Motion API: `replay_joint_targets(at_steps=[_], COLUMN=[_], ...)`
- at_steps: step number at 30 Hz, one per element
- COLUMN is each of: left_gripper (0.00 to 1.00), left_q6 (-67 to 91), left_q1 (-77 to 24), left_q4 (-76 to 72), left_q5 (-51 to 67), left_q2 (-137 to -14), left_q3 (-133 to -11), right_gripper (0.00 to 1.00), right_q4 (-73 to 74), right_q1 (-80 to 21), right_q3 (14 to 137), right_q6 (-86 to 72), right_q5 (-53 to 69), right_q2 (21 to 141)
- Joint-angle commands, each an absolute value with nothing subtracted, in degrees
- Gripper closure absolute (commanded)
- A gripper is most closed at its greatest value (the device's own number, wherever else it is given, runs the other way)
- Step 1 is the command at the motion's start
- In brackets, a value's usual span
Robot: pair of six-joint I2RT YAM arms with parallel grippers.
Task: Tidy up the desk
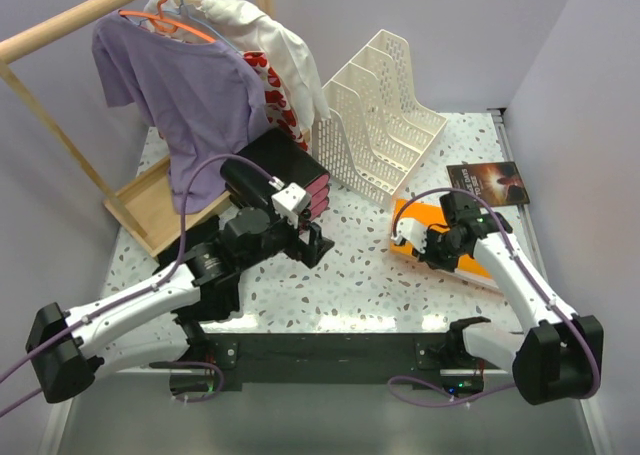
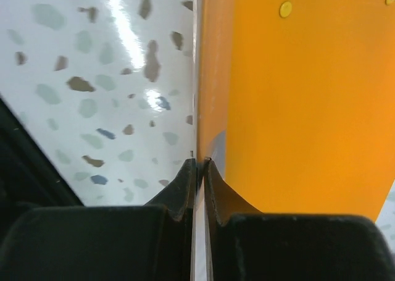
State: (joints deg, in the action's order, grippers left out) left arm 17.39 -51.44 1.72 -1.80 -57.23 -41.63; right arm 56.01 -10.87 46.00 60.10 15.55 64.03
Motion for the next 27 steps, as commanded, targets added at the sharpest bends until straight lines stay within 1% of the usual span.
replay_joint_targets(at_steps=[1, 5, 9, 15, 18, 24, 27], left_gripper=[0.00, 0.00, 0.00, 0.00, 0.00, 0.00, 0.01], left_q6=[35.4, 45.3, 57.8, 70.9, 75.4, 77.8, 79.8], left_q1=[-51.3, -51.3, -51.6, -53.7, -54.2, -55.5, -55.7], left_q4=[-12.0, -11.9, -12.7, -16.8, -15.4, -7.7, -8.6], left_q5=[5.9, 6.4, 7.6, 6.6, 6.7, 7.8, 8.0], left_q2=[-62.0, -67.2, -72.2, -78.0, -82.3, -90.7, -92.3], left_q3=[-40.9, -42.8, -42.8, -41.9, -43.8, -51.1, -51.3], right_gripper=[1.00, 1.00, 1.00, 1.00, 1.00, 1.00, 1.00], right_q4=[67.4, 71.0, 74.7, 78.0, 78.5, 79.6, 81.3], right_q1=[-11.2, -11.2, -11.2, -11.2, -11.2, -11.2, -11.2], right_q3=[51.2, 54.5, 57.6, 59.9, 59.7, 60.9, 62.7], right_q6=[65.3, 66.9, 69.4, 71.1, 71.8, 72.2, 73.6], right_q5=[28.2, 34.4, 38.4, 43.3, 43.8, 45.9, 48.3], right_q2=[62.1, 60.7, 60.2, 58.9, 58.9, 57.8, 57.9])
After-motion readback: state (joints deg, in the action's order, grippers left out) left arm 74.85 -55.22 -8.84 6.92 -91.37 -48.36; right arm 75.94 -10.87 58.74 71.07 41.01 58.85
